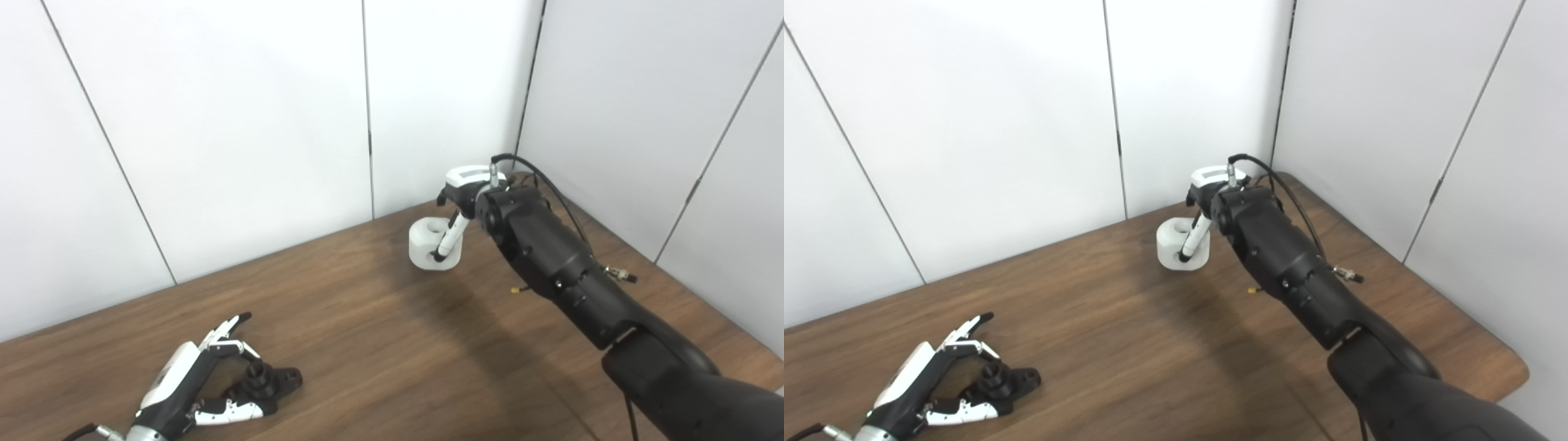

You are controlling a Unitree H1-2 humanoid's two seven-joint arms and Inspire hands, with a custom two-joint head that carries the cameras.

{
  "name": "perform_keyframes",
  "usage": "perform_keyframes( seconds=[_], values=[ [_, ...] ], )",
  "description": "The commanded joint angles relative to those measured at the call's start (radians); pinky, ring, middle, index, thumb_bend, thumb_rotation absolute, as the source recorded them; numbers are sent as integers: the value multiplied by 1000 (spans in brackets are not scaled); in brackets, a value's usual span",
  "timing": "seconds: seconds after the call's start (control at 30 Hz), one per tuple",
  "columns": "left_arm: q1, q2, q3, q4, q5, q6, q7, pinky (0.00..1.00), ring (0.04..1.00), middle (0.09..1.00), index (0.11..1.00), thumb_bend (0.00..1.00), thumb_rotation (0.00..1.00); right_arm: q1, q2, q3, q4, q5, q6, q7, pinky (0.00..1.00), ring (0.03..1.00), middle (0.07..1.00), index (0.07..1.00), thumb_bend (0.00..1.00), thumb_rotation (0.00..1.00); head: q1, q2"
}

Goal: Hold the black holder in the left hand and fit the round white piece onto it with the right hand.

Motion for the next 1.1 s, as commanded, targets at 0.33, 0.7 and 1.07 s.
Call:
perform_keyframes(
  seconds=[0.33, 0.7, 1.07],
  values=[
    [104, 16, -30, 64, 32, 13, -57, 1000, 1000, 981, 483, 523, 52, -20, -38, -6, 1, 37, -7, -159, 734, 893, 923, 771, 939, 334, 5, 11],
    [104, 17, -32, 62, 33, 13, -54, 1000, 1000, 978, 483, 523, 53, -17, -39, 21, -1, 63, 2, -173, 731, 890, 929, 789, 960, 344, 10, 17],
    [109, 15, -23, 52, 26, 13, -67, 1000, 1000, 980, 483, 523, 52, -12, -37, 51, 9, 80, 1, -167, 714, 884, 926, 788, 997, 355, 18, 28]
  ],
)
